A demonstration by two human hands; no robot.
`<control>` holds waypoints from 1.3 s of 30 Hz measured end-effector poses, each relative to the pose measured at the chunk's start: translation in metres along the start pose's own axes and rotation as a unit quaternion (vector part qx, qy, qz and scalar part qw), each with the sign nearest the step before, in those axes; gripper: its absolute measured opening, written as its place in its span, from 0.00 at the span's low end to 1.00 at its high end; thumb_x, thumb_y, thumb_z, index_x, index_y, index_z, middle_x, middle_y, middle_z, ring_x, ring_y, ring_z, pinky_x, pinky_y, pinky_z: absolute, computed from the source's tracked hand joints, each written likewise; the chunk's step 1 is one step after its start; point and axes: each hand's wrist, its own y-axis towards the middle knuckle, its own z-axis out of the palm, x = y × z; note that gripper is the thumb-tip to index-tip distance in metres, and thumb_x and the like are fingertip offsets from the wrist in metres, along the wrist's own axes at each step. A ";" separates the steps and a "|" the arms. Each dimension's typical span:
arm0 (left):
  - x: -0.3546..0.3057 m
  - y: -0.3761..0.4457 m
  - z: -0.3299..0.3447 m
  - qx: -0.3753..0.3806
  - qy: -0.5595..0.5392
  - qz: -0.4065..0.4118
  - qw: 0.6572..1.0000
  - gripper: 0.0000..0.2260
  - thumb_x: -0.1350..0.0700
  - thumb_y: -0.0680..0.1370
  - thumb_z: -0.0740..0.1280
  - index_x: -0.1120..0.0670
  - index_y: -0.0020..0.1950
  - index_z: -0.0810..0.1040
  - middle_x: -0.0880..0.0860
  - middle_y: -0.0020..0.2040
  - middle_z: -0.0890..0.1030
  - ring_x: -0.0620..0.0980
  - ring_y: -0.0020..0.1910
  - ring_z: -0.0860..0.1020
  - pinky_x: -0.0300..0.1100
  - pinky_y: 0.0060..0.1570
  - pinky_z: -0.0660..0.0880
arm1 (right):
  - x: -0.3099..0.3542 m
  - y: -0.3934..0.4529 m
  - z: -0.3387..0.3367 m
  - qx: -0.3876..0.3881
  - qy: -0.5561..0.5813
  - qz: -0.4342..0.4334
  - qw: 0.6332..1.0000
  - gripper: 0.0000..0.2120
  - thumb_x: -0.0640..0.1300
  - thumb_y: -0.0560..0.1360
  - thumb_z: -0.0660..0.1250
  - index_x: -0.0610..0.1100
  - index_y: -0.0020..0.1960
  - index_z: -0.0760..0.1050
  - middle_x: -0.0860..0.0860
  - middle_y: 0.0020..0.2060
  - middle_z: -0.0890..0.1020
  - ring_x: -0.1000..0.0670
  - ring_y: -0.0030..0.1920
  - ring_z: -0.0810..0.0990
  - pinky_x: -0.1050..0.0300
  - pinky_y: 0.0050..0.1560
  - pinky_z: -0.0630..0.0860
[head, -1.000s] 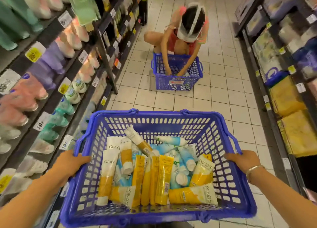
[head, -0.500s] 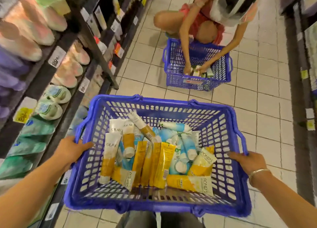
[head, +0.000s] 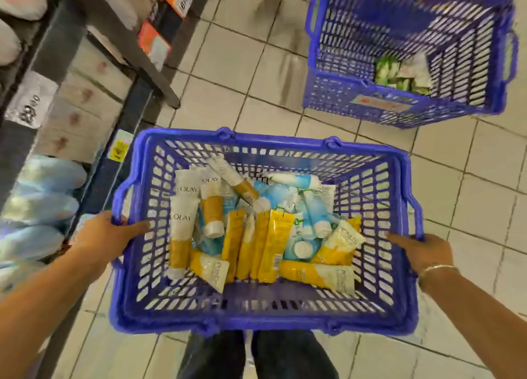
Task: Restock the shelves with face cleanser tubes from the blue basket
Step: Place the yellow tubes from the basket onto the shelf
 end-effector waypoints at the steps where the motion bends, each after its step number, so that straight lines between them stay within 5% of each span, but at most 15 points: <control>1: -0.003 0.018 0.013 -0.003 -0.003 0.001 1.000 0.17 0.53 0.69 0.75 0.66 0.37 0.74 0.60 0.27 0.74 0.55 0.23 0.71 0.41 0.22 0.69 | 0.001 0.019 0.016 -0.008 -0.001 -0.002 1.000 0.15 0.47 0.63 0.77 0.41 0.32 0.72 0.39 0.36 0.79 0.41 0.35 0.76 0.43 0.43 0.77; 4: -0.003 0.063 0.047 -0.017 -0.024 -0.008 1.000 0.18 0.55 0.69 0.75 0.68 0.44 0.75 0.61 0.32 0.75 0.55 0.29 0.71 0.49 0.33 0.74 | -0.008 0.061 0.058 -0.008 -0.005 0.003 1.000 0.15 0.48 0.63 0.77 0.43 0.32 0.72 0.42 0.34 0.79 0.42 0.33 0.76 0.47 0.40 0.77; 13: 0.025 0.119 0.104 0.009 -0.055 -0.056 0.997 0.16 0.59 0.68 0.75 0.57 0.33 0.67 0.55 0.27 0.72 0.51 0.24 0.70 0.40 0.22 0.70 | -0.051 0.100 0.115 -0.013 -0.017 0.045 0.999 0.14 0.46 0.63 0.77 0.41 0.36 0.73 0.44 0.34 0.79 0.45 0.31 0.76 0.50 0.40 0.75; 16: 0.024 0.131 0.111 -0.008 -0.082 -0.057 0.995 0.16 0.58 0.68 0.75 0.56 0.34 0.66 0.55 0.30 0.73 0.51 0.26 0.71 0.42 0.27 0.69 | -0.044 0.112 0.125 0.001 -0.014 0.029 0.999 0.16 0.45 0.64 0.76 0.37 0.44 0.75 0.43 0.35 0.78 0.47 0.30 0.74 0.57 0.35 0.72; 25: 0.022 0.086 0.134 -0.118 -0.062 -0.065 0.989 0.08 0.59 0.75 0.66 0.58 0.52 0.70 0.51 0.40 0.73 0.48 0.36 0.71 0.37 0.29 0.63 | -0.033 0.085 0.120 0.049 -0.262 -0.026 0.964 0.11 0.42 0.73 0.68 0.33 0.46 0.72 0.35 0.42 0.79 0.39 0.38 0.75 0.51 0.41 0.69; 28: 0.032 0.069 0.122 -0.128 -0.047 -0.061 0.989 0.19 0.60 0.75 0.65 0.59 0.65 0.69 0.58 0.58 0.76 0.56 0.51 0.75 0.47 0.47 0.74 | -0.037 0.051 0.119 0.017 -0.268 -0.081 0.960 0.15 0.38 0.73 0.67 0.30 0.54 0.72 0.33 0.51 0.77 0.34 0.49 0.74 0.44 0.48 0.72; 30: 0.035 0.061 0.111 -0.157 -0.030 -0.035 0.987 0.22 0.61 0.74 0.66 0.58 0.68 0.68 0.59 0.65 0.72 0.55 0.56 0.74 0.50 0.56 0.69 | -0.034 0.029 0.120 0.005 -0.239 -0.122 0.963 0.17 0.37 0.73 0.67 0.33 0.60 0.71 0.34 0.56 0.74 0.34 0.56 0.74 0.42 0.53 0.73; 33: 0.033 0.049 0.107 -0.143 -0.047 -0.006 0.989 0.17 0.60 0.75 0.65 0.56 0.64 0.72 0.56 0.61 0.76 0.54 0.57 0.75 0.48 0.55 0.70 | -0.031 0.006 0.125 0.051 -0.182 -0.143 0.971 0.14 0.37 0.74 0.66 0.38 0.59 0.73 0.38 0.55 0.76 0.40 0.49 0.78 0.49 0.48 0.76; 36: 0.025 0.039 0.115 -0.055 -0.088 -0.013 0.994 0.08 0.56 0.77 0.64 0.53 0.56 0.75 0.52 0.51 0.80 0.53 0.49 0.79 0.44 0.45 0.77 | -0.025 -0.011 0.144 0.132 -0.137 -0.157 0.969 0.07 0.38 0.75 0.65 0.41 0.52 0.76 0.43 0.49 0.80 0.44 0.46 0.78 0.53 0.44 0.75; 39: 0.019 0.036 0.134 0.040 -0.071 0.020 0.996 0.04 0.58 0.77 0.64 0.50 0.50 0.75 0.47 0.43 0.78 0.48 0.42 0.77 0.35 0.35 0.73 | -0.017 -0.018 0.175 0.193 -0.117 -0.147 0.963 0.06 0.36 0.76 0.64 0.42 0.49 0.77 0.44 0.47 0.80 0.47 0.45 0.78 0.54 0.46 0.75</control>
